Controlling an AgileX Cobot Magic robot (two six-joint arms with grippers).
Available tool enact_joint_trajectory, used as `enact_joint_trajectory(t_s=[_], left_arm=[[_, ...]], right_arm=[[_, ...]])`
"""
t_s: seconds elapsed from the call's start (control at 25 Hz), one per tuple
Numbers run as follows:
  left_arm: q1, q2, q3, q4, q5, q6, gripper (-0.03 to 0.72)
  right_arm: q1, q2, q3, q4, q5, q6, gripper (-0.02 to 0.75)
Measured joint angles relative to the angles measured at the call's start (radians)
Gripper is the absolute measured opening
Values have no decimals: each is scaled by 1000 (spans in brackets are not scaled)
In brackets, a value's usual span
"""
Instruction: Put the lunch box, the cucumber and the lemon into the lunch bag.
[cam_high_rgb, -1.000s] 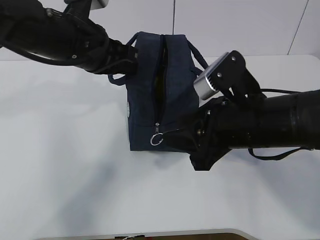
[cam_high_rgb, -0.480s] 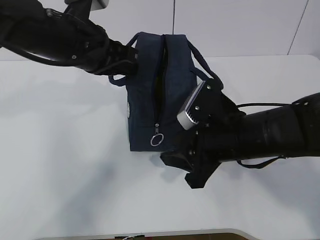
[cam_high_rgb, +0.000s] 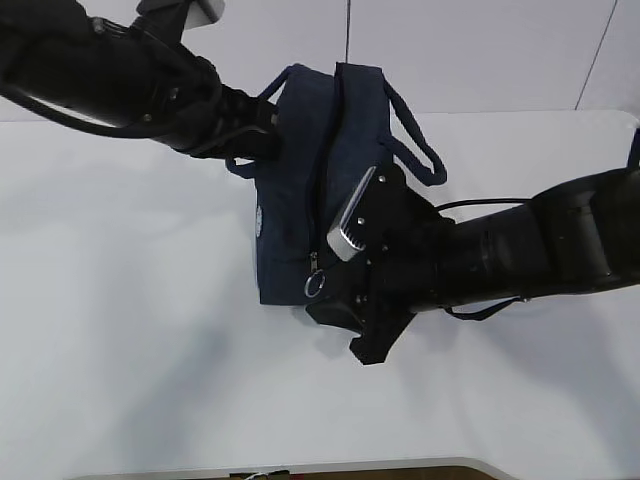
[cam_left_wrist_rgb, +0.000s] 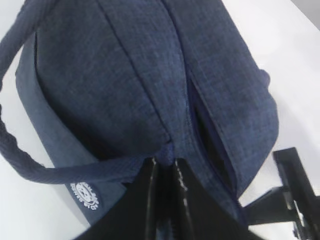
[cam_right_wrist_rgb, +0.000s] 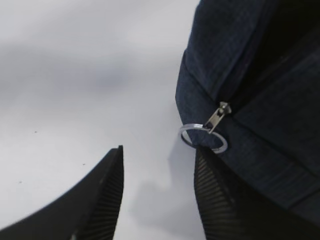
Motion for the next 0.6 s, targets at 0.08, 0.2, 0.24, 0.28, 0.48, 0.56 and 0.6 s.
enact_joint_trajectory(t_s=[0.08, 0.2, 0.24, 0.28, 0.48, 0.56, 0.6], left_arm=[[0, -2, -1, 0, 7, 0, 5], [0, -13, -1, 0, 18, 0, 5], [0, -17, -1, 0, 23, 0, 5], [0, -21, -1, 0, 27, 0, 5], [0, -32, -1, 0, 41, 0, 5], [0, -32, -1, 0, 41, 0, 5], [0, -32, -1, 0, 41, 0, 5]], right_arm=[[0, 15, -13, 0, -9, -4, 375], [0, 28, -27, 0, -49, -10, 375], [0, 33, -29, 0, -59, -15, 375], [0, 34, -33, 2, -63, -23, 375], [0, 55, -57, 2, -74, -43, 375], [0, 66, -61, 2, -74, -45, 375], [0, 73, -61, 2, -74, -45, 375]])
